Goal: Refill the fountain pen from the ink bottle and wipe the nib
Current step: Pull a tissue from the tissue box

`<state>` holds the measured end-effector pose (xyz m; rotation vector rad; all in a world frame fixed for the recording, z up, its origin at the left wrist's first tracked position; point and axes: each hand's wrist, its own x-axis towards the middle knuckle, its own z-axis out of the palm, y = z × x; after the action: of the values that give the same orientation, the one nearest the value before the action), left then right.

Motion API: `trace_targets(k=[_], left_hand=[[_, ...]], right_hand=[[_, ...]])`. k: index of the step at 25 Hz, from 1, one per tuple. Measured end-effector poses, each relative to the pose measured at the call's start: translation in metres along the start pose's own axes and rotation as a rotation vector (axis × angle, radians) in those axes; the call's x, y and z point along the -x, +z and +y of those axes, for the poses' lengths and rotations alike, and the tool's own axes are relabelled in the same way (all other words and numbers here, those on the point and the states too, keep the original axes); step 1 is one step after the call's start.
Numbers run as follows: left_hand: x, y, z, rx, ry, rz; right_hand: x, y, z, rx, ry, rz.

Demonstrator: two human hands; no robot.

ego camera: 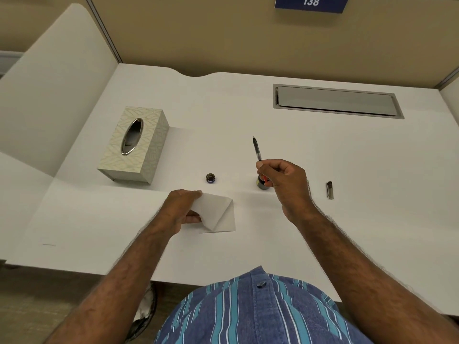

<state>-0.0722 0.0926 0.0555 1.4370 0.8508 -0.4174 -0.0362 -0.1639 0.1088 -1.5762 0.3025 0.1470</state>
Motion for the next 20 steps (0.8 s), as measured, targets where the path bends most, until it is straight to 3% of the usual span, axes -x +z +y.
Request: trace_targets(k=[8, 20], left_hand=[[0.004, 0.005, -0.026, 0.11, -0.02, 0.043], [0.016, 0.019, -0.034, -0.011, 0.047, 0.1]], right_hand=[[0.002, 0.0, 0.001, -0.007, 0.002, -0.014], [0.005, 0.004, 0.004, -0.004, -0.001, -0.021]])
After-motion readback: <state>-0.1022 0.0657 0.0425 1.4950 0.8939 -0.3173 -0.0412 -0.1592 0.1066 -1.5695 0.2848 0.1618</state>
